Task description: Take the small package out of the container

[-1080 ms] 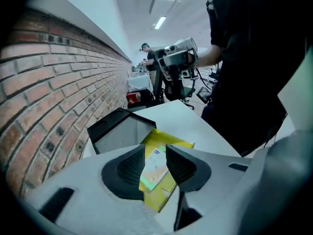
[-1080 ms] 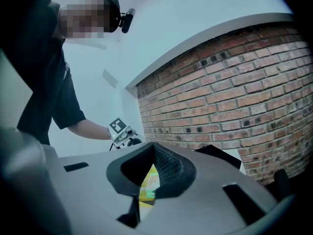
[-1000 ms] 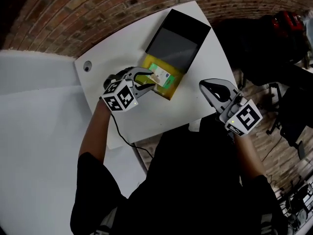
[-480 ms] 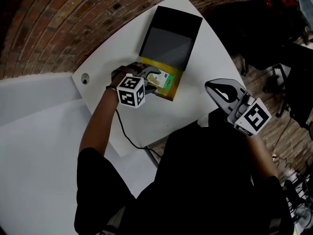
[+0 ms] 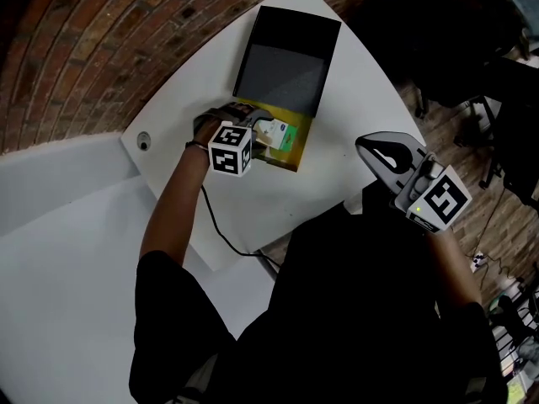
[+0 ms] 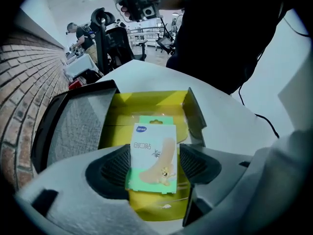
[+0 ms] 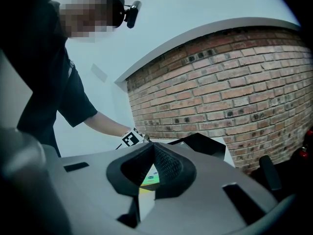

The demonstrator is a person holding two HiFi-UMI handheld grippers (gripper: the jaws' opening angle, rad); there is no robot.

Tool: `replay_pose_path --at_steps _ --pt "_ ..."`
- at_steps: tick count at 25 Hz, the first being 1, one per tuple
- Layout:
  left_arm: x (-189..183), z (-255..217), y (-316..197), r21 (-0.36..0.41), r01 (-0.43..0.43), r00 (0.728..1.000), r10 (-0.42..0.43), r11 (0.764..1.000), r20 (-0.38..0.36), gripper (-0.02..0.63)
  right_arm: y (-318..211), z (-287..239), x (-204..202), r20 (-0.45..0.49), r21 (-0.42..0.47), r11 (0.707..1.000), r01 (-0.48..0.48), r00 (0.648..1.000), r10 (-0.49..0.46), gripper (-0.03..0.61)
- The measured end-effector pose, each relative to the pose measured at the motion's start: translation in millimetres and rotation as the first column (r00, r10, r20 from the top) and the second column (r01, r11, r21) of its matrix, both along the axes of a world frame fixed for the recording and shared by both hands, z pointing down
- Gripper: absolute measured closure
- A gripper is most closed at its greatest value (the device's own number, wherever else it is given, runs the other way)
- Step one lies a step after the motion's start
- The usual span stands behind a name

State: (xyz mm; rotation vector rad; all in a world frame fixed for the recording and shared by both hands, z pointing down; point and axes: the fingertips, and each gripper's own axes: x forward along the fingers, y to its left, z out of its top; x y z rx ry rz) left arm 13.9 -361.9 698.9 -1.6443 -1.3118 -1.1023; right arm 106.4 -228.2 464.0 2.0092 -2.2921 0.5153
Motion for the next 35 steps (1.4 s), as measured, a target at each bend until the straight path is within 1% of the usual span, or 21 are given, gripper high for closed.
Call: replay_pose_path --at_steps 5,9,12,20,30,35 --pt "5 1 1 0.01 -0.013 1.0 0.013 1.0 -0.02 0.31 0 2 -3 0.009 -0.015 1.0 -0.001 1.0 0.001 0.572" --pt "10 -2 2 0.006 -0.017 0.999 0.017 1.0 -0.045 0.305 -1 -1 -3 0.002 0.003 1.0 -0.003 1.0 0.003 0.572" --pt "14 -3 3 0.003 -0.016 0.998 0.017 1.0 -0.062 0.295 1 0 -3 0.005 0.0 1.0 -0.006 1.0 0.006 0.572" --pt "10 9 2 0.04 -0.045 0.999 0.046 0.998 -0.019 0.29 3 0 -5 0.019 0.008 1.0 -0.019 1.0 0.019 0.572" --pt "8 13 6 0.053 -0.029 1.0 0.028 0.998 0.011 0.29 7 4 -4 0.018 -0.003 1.0 -0.03 0.999 0.03 0.572" --pt "8 15 6 0.067 -0.026 0.999 0.025 0.997 0.024 0.29 6 2 -5 0.021 0.017 0.999 -0.032 0.999 0.032 0.572"
